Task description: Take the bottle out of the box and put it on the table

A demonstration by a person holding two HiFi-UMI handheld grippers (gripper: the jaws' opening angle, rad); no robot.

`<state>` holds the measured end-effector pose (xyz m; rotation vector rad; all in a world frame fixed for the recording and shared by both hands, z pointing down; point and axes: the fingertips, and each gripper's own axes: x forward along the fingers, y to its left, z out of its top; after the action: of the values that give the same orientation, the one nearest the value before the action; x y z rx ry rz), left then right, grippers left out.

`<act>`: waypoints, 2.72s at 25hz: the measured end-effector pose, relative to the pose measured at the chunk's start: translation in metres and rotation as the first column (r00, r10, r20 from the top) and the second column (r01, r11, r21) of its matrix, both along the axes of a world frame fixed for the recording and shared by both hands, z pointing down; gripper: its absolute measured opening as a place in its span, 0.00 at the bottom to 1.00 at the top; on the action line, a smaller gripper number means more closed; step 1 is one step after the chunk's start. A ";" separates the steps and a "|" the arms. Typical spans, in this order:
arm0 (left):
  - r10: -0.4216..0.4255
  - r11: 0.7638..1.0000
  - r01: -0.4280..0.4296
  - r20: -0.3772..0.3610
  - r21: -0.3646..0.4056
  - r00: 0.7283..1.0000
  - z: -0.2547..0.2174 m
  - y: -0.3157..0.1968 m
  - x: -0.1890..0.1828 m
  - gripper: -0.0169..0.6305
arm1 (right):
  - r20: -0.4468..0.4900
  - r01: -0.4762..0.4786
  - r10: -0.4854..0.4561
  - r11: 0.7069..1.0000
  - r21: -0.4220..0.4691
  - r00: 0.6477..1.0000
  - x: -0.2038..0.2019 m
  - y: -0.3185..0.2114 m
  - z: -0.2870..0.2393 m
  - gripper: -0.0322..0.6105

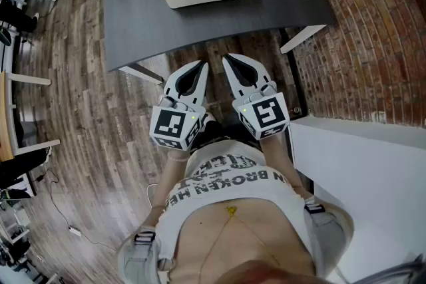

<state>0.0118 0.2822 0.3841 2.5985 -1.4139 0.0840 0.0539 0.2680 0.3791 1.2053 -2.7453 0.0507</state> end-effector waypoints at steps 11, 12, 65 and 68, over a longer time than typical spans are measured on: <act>0.008 1.000 -0.008 -0.006 0.004 1.000 -0.001 0.002 -0.006 0.04 | 0.010 0.036 -0.036 0.999 -0.004 0.999 -0.011 0.006 -0.001 0.06; 0.009 1.000 -0.009 -0.006 0.003 1.000 -0.001 0.003 -0.007 0.04 | 0.014 0.036 -0.035 0.999 -0.006 0.999 -0.012 0.008 -0.001 0.06; -0.044 0.999 0.043 -0.013 -0.027 0.999 -0.009 -0.197 -0.016 0.04 | 0.071 0.114 -0.111 0.993 -0.032 0.991 -0.025 -0.196 -0.012 0.06; -0.049 0.998 0.048 -0.010 -0.028 0.999 -0.011 -0.205 -0.010 0.04 | 0.078 0.116 -0.113 0.993 -0.033 0.990 -0.019 -0.206 -0.012 0.06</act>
<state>0.0019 0.0767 0.3735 2.5373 -1.4608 0.0817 0.0353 0.0622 0.3666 1.0550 -2.8603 0.1374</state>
